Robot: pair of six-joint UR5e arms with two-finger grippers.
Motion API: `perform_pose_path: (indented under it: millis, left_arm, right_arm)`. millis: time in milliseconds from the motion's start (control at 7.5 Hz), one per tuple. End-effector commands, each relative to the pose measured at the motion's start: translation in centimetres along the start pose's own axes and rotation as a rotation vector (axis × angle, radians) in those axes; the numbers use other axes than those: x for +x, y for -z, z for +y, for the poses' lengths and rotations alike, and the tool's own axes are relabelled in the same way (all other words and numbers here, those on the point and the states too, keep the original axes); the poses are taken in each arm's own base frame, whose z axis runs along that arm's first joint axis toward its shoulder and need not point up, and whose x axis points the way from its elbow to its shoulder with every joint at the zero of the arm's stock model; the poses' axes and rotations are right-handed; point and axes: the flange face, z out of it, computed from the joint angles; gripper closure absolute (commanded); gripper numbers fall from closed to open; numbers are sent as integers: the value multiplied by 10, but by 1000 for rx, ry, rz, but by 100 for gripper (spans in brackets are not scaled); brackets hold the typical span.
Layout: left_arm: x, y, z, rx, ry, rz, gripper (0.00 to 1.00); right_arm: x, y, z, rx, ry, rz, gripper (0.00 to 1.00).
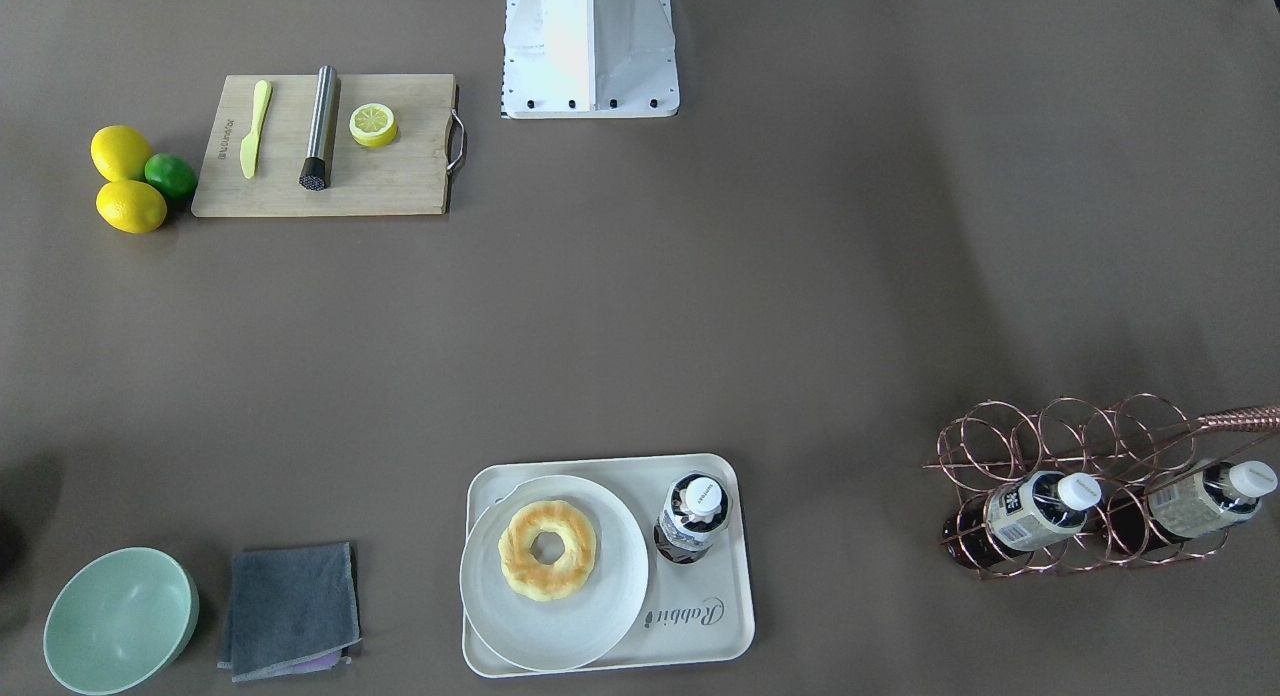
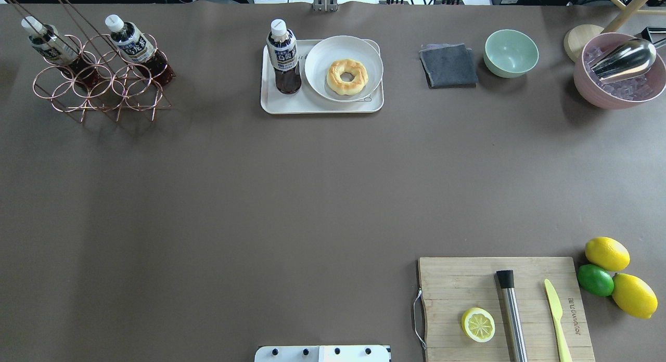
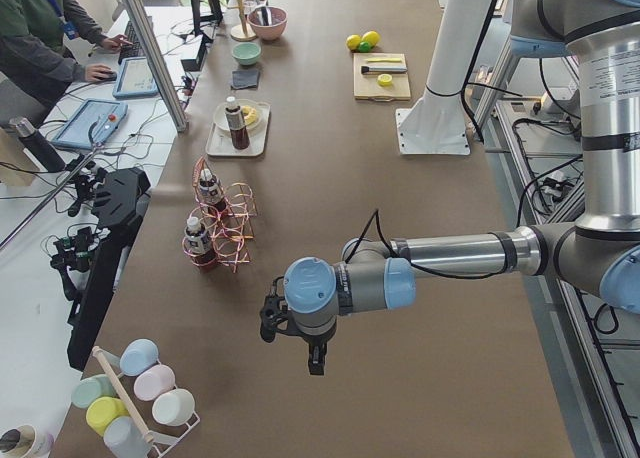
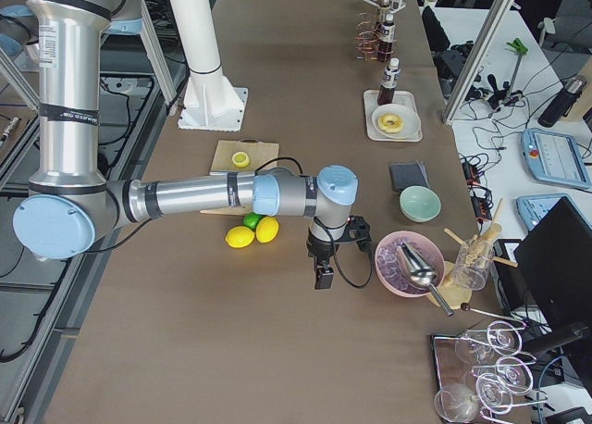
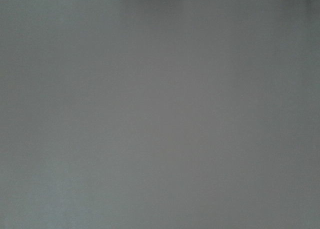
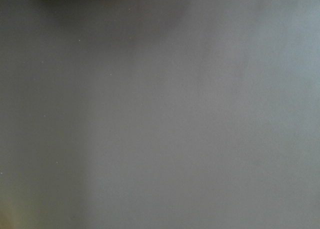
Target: Place tea on tray
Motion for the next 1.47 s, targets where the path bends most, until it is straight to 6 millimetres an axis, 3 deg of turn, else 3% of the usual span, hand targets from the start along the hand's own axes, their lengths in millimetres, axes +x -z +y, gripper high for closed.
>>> perform_pose_path:
  millis: [0, 400, 667, 1067, 1333]
  left_arm:
    - [44, -17, -32, -41, -40, -16, 2]
    - [51, -11, -28, -29, -53, -14, 2]
    - [51, -12, -27, -30, -52, -14, 2]
    - [50, -12, -26, -33, -52, -16, 2]
    - [49, -13, -25, -34, -51, -16, 2]
  right_arm:
    - [0, 1, 0, 1, 1, 0, 0]
    - [-6, 1, 0, 6, 0, -53, 0]
    - [8, -10, 15, -17, -37, -55, 0]
    - [32, -7, 39, -6, -100, -58, 0]
    - [41, -2, 44, 5, -120, -56, 0]
